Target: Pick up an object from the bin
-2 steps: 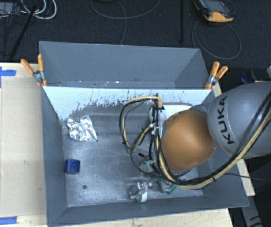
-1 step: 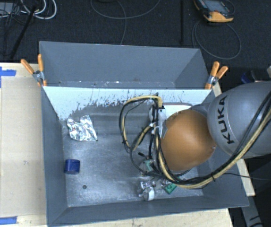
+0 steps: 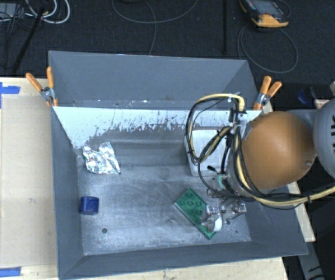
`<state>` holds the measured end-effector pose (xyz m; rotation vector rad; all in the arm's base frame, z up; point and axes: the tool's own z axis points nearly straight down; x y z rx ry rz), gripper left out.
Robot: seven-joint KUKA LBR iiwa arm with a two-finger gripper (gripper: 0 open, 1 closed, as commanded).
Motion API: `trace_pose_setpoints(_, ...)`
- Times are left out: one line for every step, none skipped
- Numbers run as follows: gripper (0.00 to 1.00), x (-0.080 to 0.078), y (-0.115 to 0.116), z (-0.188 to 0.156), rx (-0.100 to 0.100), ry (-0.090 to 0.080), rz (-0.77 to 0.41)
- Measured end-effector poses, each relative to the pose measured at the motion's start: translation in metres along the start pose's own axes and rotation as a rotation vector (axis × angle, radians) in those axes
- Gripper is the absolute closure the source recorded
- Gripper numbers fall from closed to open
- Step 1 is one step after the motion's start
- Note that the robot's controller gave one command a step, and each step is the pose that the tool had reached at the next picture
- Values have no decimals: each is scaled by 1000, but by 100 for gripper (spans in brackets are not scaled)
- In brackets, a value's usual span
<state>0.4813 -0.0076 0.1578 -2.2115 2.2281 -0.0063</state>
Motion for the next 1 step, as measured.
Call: trace_pose_setpoints(100, 38, -3, -55, -1, 0, 1)
